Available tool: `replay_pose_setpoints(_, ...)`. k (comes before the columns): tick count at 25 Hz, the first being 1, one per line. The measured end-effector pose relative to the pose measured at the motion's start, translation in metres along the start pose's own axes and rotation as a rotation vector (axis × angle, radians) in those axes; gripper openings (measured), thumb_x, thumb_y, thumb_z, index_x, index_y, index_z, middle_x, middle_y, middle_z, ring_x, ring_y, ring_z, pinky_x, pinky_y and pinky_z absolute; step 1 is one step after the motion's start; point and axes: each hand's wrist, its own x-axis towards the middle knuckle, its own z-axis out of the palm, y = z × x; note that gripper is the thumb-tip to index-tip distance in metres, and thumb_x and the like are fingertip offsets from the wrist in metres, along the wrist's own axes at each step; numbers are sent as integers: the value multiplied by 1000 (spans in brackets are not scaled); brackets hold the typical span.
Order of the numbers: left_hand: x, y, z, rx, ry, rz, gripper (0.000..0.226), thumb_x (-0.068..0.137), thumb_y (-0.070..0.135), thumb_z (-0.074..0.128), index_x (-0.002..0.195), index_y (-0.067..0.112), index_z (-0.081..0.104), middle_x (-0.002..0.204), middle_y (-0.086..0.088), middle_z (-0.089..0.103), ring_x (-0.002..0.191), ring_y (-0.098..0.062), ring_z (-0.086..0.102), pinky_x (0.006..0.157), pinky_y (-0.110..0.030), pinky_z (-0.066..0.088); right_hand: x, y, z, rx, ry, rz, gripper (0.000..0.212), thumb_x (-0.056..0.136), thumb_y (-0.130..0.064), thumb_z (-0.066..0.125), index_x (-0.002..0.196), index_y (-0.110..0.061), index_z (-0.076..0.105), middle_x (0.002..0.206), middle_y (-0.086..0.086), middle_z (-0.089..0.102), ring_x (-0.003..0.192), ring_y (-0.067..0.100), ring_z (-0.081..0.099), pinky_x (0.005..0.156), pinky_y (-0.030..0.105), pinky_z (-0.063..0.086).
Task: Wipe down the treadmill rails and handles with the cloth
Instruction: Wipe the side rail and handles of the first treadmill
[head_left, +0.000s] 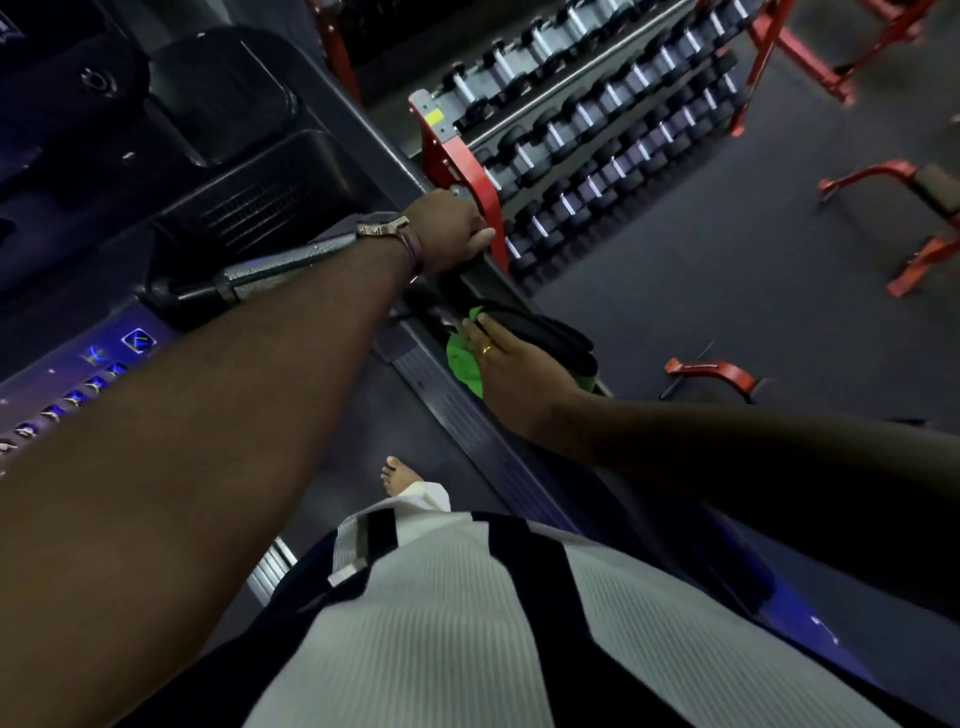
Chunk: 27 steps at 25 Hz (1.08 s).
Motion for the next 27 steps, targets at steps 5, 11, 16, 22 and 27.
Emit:
replay_pose_setpoints(5, -5, 3, 7, 4, 86, -48, 41, 97, 31, 43, 89, 2, 71, 90, -20, 67, 87, -37, 57, 72, -36, 37, 22, -23, 11, -35, -295, -303, 90, 50, 19, 63, 137, 0, 51, 141, 25, 49, 136, 50, 36, 116, 64, 16)
replay_pose_setpoints(11, -6, 4, 11, 1, 103, -21, 48, 92, 36, 35, 78, 5, 69, 80, -16, 67, 81, -35, 55, 78, -39, 38, 14, 11, -9, 162, 144, 91, 54, 100, -31, 35, 145, -3, 44, 152, 20, 40, 146, 40, 25, 119, 57, 11)
replay_pose_setpoints(16, -2, -9, 11, -128, 108, -9, 52, 92, 45, 37, 81, 9, 73, 82, -11, 70, 81, -31, 60, 74, -39, 46, 3, -6, -9, 139, -100, -157, 37, 98, -33, 49, 128, -19, 65, 140, 5, 59, 142, 30, 37, 120, 55, -1)
replay_pose_setpoints(22, -32, -39, 26, -144, 513, -73, 32, 98, 35, 47, 102, 17, 73, 111, -10, 63, 105, -28, 54, 92, -39, 41, -2, 16, -7, 751, 387, 407, 58, 93, -13, 27, 150, -6, 37, 155, 8, 39, 150, 34, 21, 113, 69, 17)
replay_pose_setpoints(27, -54, -54, 21, -172, 512, -183, 42, 90, 35, 53, 123, 11, 62, 115, -20, 50, 104, -36, 44, 92, -40, 41, -3, 27, 3, 1161, 79, 827, 95, 84, -63, 53, 156, -13, 16, 161, 7, 26, 149, 35, 19, 114, 67, 5)
